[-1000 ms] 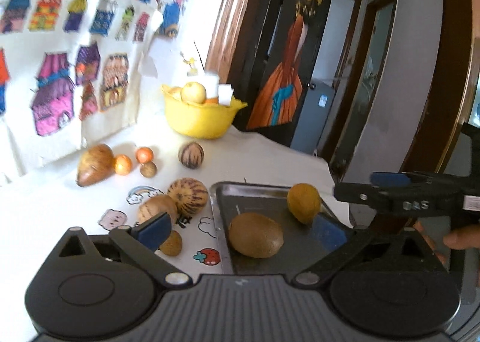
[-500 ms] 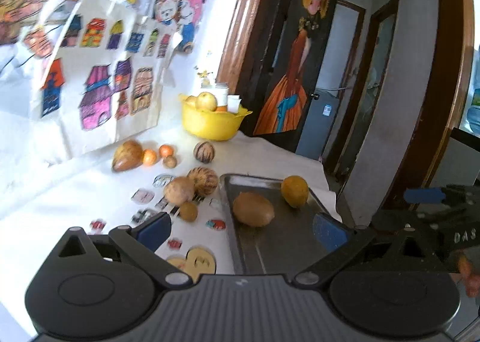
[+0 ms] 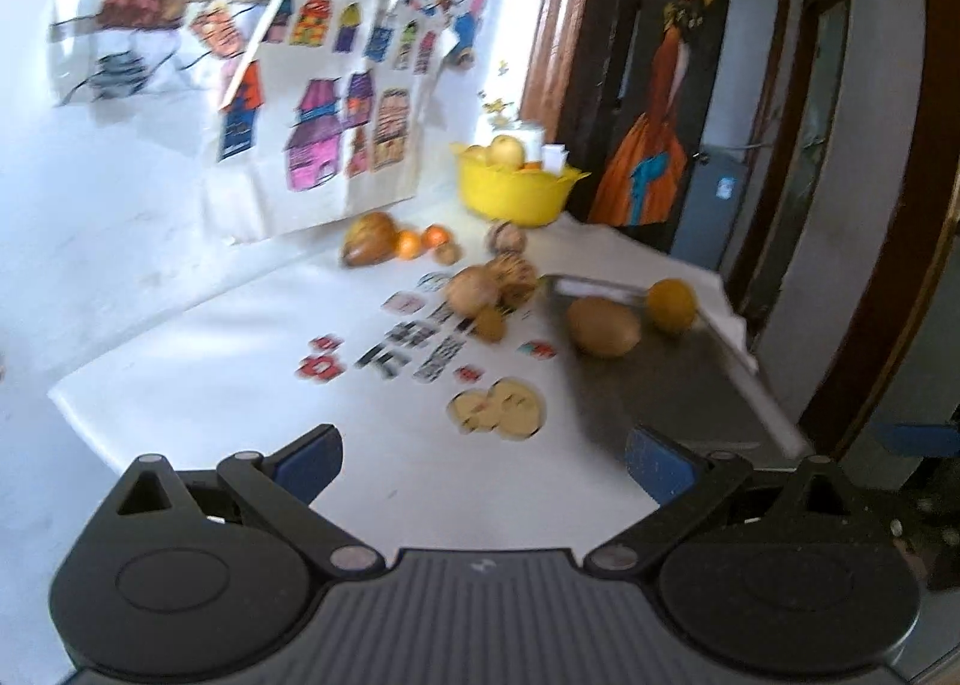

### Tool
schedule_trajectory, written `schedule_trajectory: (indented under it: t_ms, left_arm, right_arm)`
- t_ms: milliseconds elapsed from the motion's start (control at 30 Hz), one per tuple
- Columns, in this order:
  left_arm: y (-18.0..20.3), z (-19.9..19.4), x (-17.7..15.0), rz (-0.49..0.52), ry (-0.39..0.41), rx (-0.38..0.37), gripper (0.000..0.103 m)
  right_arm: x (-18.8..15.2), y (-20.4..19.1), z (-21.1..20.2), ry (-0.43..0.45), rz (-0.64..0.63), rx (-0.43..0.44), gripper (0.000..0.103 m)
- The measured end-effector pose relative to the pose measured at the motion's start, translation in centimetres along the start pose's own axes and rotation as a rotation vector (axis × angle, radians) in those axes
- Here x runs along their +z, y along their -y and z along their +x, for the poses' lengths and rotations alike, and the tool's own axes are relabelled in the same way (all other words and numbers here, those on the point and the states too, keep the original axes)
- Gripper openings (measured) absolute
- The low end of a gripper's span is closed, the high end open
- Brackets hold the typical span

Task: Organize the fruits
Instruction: 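Open both tools over the tray and withdraw them from the fruits, then move the left tool to the pale pepino melon while the right tool approaches the purple-striped pepino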

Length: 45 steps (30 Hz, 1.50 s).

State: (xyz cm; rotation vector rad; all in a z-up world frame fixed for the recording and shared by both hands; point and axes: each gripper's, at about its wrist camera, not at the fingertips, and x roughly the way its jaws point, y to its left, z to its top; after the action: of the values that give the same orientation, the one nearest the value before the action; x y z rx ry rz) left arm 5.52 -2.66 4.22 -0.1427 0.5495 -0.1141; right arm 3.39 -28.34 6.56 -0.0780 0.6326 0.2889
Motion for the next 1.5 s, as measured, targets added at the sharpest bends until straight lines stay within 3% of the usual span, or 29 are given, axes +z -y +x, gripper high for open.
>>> schedule_trajectory:
  t_ms: [533, 733, 1033, 1500]
  left_arm:
    - [-3.9, -0.1, -1.9, -0.065, -0.065, 0.084, 0.103]
    - [-5.5, 0.4, -1.1, -0.098, -0.051, 0.128, 0.103]
    - [-7.4, 2.6, 1.1, -0.114, -0.044, 0.192, 0.103]
    - [-8.7, 6.5, 3.3, -0.095, -0.059, 0.241, 0.103]
  right_arm:
    - [-2.1, -4.5, 2.3, -0.115, 0.017, 0.080, 0.102]
    - [-0.6, -6.0, 3.7, -0.112, 0.014, 0.134, 0.102]
    - [2.4, -6.9, 6.7, -0.068, -0.094, 0.174, 0.102]
    - [6.3, -7.3, 11.9, -0.102, -0.211, 0.241, 0.102]
